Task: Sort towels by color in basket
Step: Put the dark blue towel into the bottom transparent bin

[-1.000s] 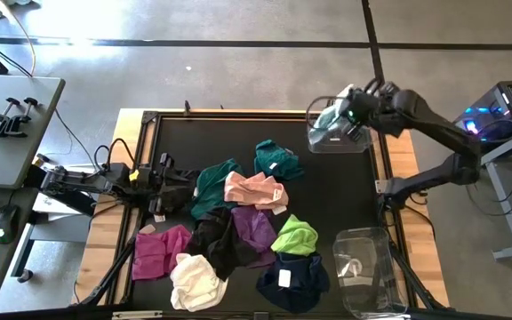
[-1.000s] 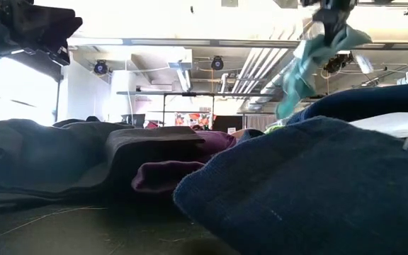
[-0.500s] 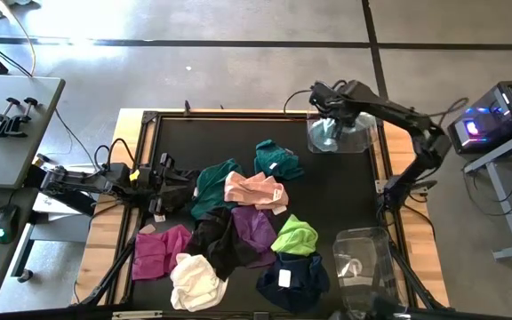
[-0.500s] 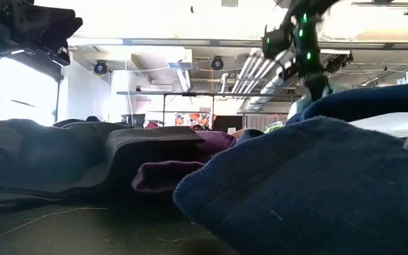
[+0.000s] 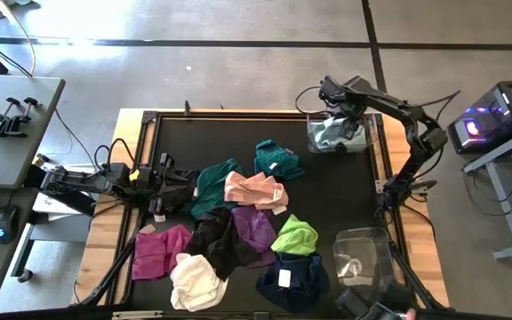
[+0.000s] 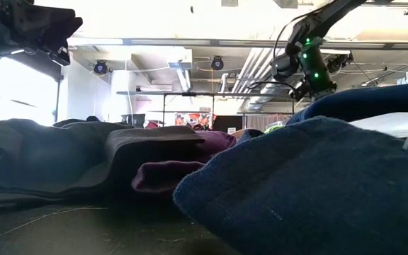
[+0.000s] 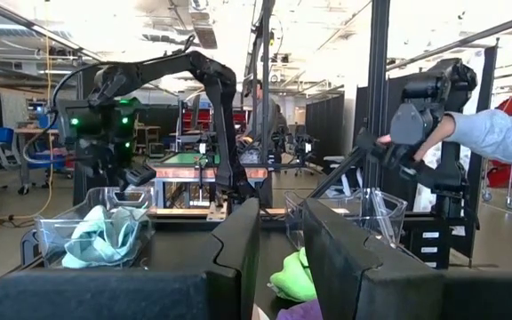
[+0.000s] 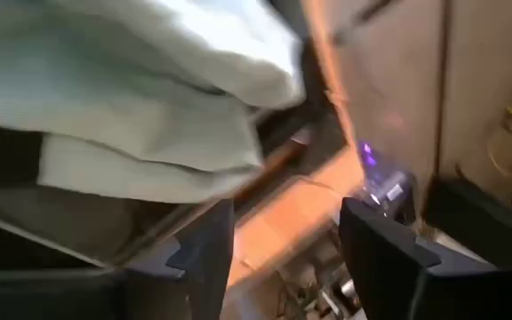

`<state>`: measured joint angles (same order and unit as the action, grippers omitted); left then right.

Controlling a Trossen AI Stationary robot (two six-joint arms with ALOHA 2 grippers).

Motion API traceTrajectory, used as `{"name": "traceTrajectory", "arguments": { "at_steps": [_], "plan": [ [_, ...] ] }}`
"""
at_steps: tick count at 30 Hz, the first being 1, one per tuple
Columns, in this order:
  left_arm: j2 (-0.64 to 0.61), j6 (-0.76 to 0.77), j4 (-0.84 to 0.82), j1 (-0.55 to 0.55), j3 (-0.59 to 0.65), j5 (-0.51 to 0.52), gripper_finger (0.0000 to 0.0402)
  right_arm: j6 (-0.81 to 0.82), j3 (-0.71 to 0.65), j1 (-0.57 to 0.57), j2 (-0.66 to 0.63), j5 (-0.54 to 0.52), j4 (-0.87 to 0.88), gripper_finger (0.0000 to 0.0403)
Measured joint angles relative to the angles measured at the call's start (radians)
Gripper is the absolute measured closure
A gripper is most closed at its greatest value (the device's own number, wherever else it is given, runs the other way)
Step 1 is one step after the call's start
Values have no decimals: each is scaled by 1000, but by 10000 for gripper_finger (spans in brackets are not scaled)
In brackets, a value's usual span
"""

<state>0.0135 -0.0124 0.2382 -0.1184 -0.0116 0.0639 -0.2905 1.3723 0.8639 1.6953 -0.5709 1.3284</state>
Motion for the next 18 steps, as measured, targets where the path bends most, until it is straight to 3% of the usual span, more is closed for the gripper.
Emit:
{"name": "traceTrajectory", "arguments": {
  "at_steps": [2,6,10,14,18],
  "plan": [
    [0,0,0,0,0,0,323,25,3,0,-13,17,-1,203],
    [0,0,0,0,0,1,323,-20,2,8,-20,241,-124,209],
    [0,0,0,0,0,1,323,32,-50,12,-20,288,-365,226],
    [0,0,-1,0,0,2,323,65,-119,22,-9,400,-461,244],
    [0,0,-1,0,0,3,323,66,-141,21,-6,352,-449,261]
  ]
}}
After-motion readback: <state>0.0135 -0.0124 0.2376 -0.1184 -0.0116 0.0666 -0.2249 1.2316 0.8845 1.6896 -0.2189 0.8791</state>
